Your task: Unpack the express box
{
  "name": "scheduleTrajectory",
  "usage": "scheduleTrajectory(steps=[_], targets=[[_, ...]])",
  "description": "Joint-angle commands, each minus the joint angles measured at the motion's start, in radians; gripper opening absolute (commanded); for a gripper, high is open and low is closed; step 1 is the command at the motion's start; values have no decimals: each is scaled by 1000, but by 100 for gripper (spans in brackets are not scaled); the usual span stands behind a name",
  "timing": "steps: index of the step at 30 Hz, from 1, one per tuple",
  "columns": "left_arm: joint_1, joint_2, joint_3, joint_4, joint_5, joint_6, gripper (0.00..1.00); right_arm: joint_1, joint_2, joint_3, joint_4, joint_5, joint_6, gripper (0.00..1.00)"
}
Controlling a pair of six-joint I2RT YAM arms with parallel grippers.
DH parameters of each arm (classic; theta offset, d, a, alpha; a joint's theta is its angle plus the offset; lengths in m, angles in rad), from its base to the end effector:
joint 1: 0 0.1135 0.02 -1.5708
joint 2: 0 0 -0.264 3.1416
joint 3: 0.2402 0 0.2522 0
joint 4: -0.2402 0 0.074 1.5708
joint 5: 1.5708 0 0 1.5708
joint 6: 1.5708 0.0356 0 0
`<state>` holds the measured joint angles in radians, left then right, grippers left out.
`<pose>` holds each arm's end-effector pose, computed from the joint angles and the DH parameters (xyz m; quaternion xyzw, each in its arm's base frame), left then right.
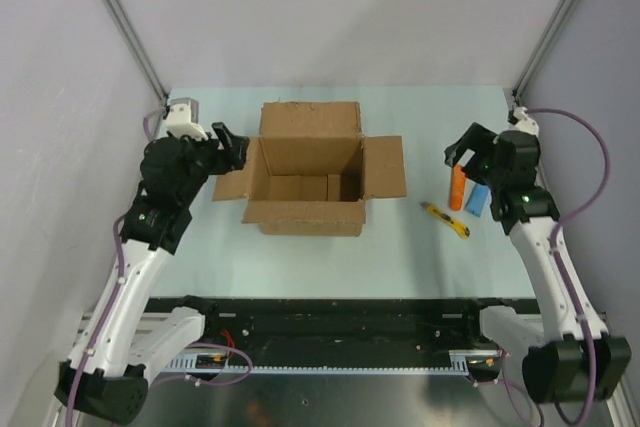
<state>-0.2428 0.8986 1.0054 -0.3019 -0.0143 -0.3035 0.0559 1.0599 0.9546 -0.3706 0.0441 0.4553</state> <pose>0.1945 -0.0477 0.3846 -0.0280 0.7721 -0.1659 0.6128 0.2379 0.0117 0.3275 0.1806 0.8344 0.1134 0.5082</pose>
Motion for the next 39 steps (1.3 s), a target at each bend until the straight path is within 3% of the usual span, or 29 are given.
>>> scheduleTrajectory(steps=[1, 13, 22, 23, 24, 39], targets=[[7, -82, 27, 17, 57, 4, 75, -2, -161, 39, -111, -35, -7, 92], [7, -398, -42, -6, -137, 102, 80, -4, -512, 46, -131, -3, -10, 92], [5, -445, -25, -19, -161, 138, 85, -4, -617, 90, -159, 65, -6, 91], [7, -449, -25, -20, -156, 138, 87, -2, -632, 92, -169, 85, -6, 91], [7, -448, -25, -25, -147, 141, 99, -2, -638, 96, -175, 92, -7, 92], [7, -423, -5, -36, -96, 142, 100, -2, -650, 127, -217, 120, 3, 91]])
